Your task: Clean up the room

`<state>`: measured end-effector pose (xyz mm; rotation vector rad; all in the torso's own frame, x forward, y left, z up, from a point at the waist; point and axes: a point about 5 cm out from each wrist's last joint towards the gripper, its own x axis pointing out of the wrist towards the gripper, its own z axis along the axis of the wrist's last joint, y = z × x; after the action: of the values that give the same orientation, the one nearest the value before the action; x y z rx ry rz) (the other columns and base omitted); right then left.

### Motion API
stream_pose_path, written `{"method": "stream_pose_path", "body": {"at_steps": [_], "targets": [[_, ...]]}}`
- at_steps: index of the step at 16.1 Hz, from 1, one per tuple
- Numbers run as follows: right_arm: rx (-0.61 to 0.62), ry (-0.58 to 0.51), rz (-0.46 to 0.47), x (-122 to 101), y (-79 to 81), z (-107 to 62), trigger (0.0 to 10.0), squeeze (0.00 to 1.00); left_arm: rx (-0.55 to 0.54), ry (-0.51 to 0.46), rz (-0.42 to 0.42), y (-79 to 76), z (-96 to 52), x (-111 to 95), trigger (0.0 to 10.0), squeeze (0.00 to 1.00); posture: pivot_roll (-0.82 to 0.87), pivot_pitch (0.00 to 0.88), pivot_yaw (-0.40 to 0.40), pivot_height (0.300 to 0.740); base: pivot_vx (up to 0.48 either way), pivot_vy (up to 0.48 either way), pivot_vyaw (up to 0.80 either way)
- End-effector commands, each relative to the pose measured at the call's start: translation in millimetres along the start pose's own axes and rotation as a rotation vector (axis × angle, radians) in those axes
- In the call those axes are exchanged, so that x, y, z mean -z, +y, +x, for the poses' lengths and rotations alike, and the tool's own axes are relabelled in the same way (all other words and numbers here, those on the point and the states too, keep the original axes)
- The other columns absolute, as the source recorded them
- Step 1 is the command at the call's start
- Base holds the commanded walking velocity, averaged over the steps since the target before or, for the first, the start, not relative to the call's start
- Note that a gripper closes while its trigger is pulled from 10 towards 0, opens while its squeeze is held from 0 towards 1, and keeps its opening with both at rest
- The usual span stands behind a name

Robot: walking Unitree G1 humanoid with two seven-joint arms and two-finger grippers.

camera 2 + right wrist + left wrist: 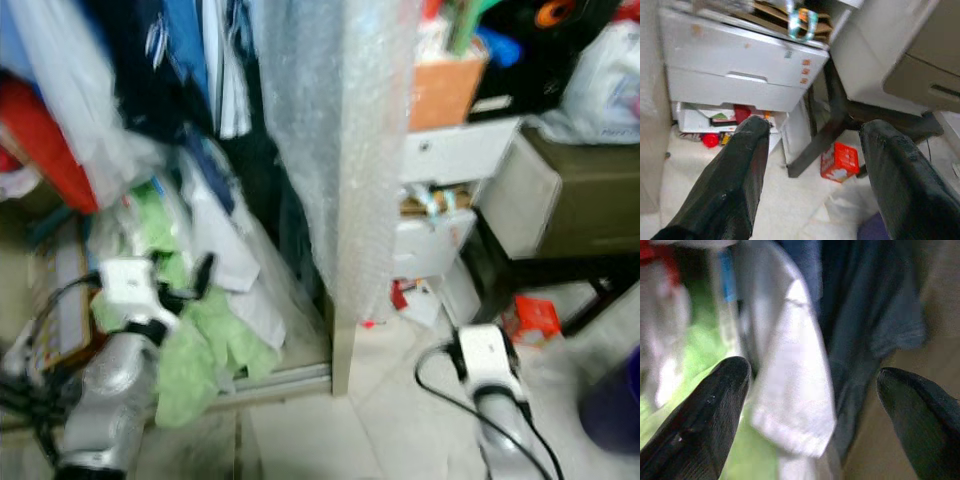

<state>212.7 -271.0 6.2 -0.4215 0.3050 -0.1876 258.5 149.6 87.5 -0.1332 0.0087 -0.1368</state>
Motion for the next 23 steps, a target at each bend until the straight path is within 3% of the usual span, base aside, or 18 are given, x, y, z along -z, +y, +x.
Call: {"method": "stream_pose_path", "body": {"at_steps": [1, 6, 14, 17, 20, 23], "targets": [[-0.016, -0.018, 0.003, -4, 4.8, 1.8, 10.0, 0.0, -0.026, 0.023, 0.019, 9.6, -4.8, 3, 10.0, 0.0, -0.09, 0.0, 0.038, 0.74, 0.0, 0.0, 0.0], [-0.025, -0.02, -0.009, -5, 6.2, 3.0, 10.0, 0.0, 0.006, 0.018, 0.024, 7.6, -6.2, 3, 10.0, 0.0, -0.09, 0.0, 0.035, 0.74, 0.0, 0.0, 0.0], [-0.031, -0.019, -0.004, -4, 6.7, 2.7, 10.0, 0.0, 0.023, 0.016, 0.024, 6.5, -7.4, 3, 10.0, 0.0, -0.09, 0.0, 0.036, 0.74, 0.337, 0.0, 0.0], [-0.015, 0.096, -0.002, 21, 0.2, -4.8, 10.0, 0.0, -0.025, 0.02, 0.027, 9.9, -8.3, 4, 10.0, 0.0, -0.09, 0.0, 0.032, 0.74, 0.087, 0.0, 0.0], [-0.02, 0.224, -0.013, 50, -3.6, -22.9, 10.0, 0.0, -0.064, 0.029, 0.045, 16.6, -10.5, 5, 10.0, 0.0, -0.08, 0.0, 0.028, 0.74, 0.0, 0.0, 0.0], [-0.033, 0.366, 0.006, 78, 1.8, -43.2, 10.0, 0.0, -0.174, 0.092, 0.113, 41.0, -21.6, 12, 10.0, 0.0, -0.07, 0.0, 0.032, 0.74, 0.0, 0.0, 0.0]]}}
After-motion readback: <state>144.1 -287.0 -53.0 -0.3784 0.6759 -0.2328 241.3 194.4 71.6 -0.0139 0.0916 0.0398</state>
